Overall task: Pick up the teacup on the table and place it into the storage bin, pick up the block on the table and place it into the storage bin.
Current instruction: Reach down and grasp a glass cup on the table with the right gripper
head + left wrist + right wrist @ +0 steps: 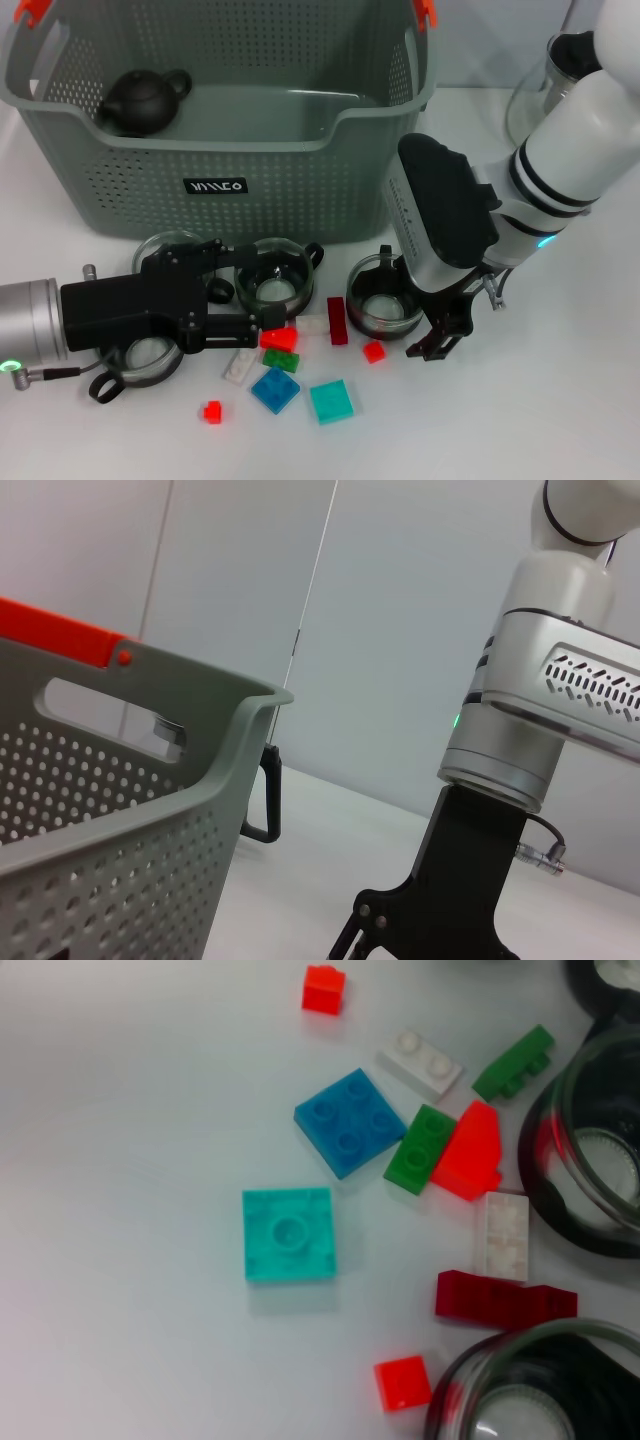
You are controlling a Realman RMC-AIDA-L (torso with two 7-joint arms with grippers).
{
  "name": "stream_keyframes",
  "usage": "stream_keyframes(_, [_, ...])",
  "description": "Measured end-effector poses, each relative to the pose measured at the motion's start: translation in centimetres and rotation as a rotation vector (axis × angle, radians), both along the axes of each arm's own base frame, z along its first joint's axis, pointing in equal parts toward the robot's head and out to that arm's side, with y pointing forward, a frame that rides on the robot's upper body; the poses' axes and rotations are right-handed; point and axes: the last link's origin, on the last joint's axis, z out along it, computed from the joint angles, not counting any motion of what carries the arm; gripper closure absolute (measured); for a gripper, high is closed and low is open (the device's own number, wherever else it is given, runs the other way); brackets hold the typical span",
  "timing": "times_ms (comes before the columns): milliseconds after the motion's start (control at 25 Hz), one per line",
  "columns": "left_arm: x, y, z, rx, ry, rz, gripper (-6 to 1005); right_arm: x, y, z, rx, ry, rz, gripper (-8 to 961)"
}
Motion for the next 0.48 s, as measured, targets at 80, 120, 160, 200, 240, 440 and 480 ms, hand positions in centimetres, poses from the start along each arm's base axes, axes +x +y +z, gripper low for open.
stream_keyframes(80, [-0.05, -0.05, 0.00, 0.001, 0.001, 0.000, 66, -0.01, 0.02, -0.22, 0.012, -0.007, 0.000, 63])
stream_keyframes(120, [-0.05, -0.06, 0.00, 0.001, 0.001, 0.000, 66, 0.02, 0.01, -0.38, 0.017, -0.013, 0.001, 80])
stream_keyframes(160, [-0.07, -0.07, 0.00, 0.001, 0.001, 0.000, 66, 0.05, 0.01, -0.51, 0.022, -0.019, 0.001, 97])
stream_keyframes(200, [-0.07, -0.06, 0.01, 0.002, 0.001, 0.000, 67, 0.09, -0.01, -0.62, 0.025, -0.025, 0.002, 114])
stream_keyframes(240, [-0.08, -0.05, 0.01, 0.002, 0.002, 0.001, 67, 0.10, 0.01, -0.68, 0.028, -0.029, 0.002, 130])
stream_keyframes(440, [-0.10, -0.03, 0.02, 0.004, 0.004, 0.000, 67, -0.11, 0.07, -0.73, 0.038, -0.023, -0.006, 215])
stream_keyframes(480, [-0.10, -0.02, 0.02, 0.004, 0.004, 0.000, 67, -0.15, 0.08, -0.72, 0.039, -0.022, -0.009, 288])
